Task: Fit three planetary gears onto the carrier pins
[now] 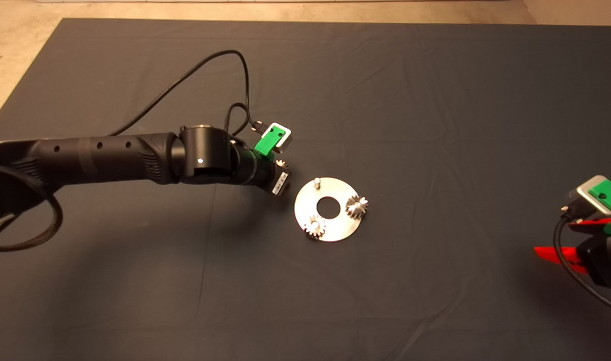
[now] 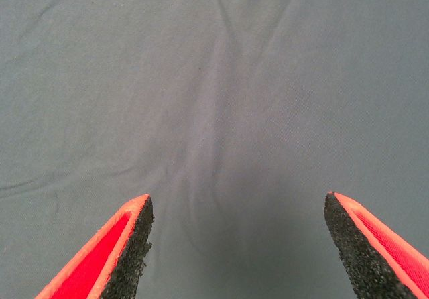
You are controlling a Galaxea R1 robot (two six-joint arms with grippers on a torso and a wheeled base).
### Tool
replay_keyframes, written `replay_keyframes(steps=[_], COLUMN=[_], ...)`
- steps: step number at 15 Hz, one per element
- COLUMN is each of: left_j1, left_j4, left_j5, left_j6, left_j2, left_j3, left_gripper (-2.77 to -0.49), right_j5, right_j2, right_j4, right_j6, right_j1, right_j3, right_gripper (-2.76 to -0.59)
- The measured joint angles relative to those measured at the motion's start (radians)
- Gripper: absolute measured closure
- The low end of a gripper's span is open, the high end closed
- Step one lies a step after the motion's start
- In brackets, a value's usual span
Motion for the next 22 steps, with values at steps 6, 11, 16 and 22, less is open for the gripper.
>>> replay_keyframes(steps=[6, 11, 16, 22], left_j1=[-0.047, -0.054, -0.054, -0.053], left_j4=[-0.003, -0.004, -0.004, -0.001], left_j5=[0.03, 0.03, 0.03, 0.047], left_j6=[-0.031, -0.102, -0.139, -0.137], left_j2=[-0.01, 0.003, 0.041, 0.148], left_j3=[0.071, 0.115, 0.143, 0.11], left_gripper=[-0.6, -0.6, -0.6, -0.59], right_j5=[0.0, 0.0, 0.001, 0.002], right_j2=[0.003, 0.003, 0.033, 0.033], right_j4=[0.0, 0.009, 0.013, 0.023], right_j6=[0.0, 0.0, -0.001, -0.002], right_j1=[0.0, 0.003, 0.028, 0.03], right_j3=[0.0, 0.0, 0.001, 0.002], right_gripper=[-1.89, -1.89, -1.89, -1.89])
